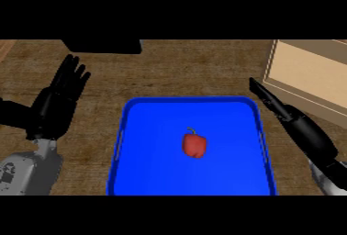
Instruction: Pick the bell pepper from the tray and place it in the cardboard box
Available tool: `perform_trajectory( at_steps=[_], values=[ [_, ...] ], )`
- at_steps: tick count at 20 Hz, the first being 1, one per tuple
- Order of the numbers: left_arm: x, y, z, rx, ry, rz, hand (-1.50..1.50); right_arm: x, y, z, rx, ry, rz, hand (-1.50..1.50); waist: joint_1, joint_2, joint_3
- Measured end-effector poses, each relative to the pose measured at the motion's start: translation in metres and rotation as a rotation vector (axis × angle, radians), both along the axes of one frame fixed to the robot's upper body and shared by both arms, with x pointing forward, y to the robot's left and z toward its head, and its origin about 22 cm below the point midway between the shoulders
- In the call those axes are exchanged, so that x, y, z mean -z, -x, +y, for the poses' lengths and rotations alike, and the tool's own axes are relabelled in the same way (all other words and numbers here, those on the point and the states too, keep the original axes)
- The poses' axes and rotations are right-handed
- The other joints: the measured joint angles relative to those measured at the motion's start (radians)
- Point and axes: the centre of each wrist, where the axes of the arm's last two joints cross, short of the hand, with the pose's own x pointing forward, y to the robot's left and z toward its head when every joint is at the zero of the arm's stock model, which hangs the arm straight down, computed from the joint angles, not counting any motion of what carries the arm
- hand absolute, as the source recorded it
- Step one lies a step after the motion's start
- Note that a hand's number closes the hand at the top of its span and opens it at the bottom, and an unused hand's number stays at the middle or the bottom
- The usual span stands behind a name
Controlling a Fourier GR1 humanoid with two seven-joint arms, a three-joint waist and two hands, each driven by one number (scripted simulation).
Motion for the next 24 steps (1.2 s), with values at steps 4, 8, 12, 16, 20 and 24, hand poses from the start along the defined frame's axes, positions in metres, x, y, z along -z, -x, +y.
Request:
perform_trajectory(
  at_steps=[4,8,12,16,20,24],
  values=[
    [0.002,0.003,0.007,0.027,-0.142,-0.046,0.00,-0.041,-0.002,0.018,0.124,0.043,-0.122,-1.50,-0.021,-0.018,0.015],
    [-0.003,0.005,0.018,0.075,-0.338,-0.079,0.00,-0.079,-0.003,0.007,0.331,0.217,-0.258,-1.50,-0.069,-0.045,0.012],
    [0.002,0.011,0.022,0.129,-0.444,-0.100,0.00,-0.106,0.012,0.018,0.480,0.375,-0.326,-1.50,-0.076,-0.044,0.016],
    [0.009,0.011,0.016,0.176,-0.488,-0.127,0.00,-0.119,0.036,0.044,0.499,0.573,-0.388,-1.50,-0.059,-0.033,0.020],
    [0.013,0.012,0.013,0.209,-0.504,-0.145,0.00,-0.126,0.060,0.073,0.484,0.763,-0.400,-1.50,-0.035,-0.026,0.021],
    [0.014,0.007,0.013,0.224,-0.518,-0.160,0.00,-0.121,0.070,0.099,0.474,0.967,-0.329,-1.50,-0.020,-0.021,0.020]
  ],
)
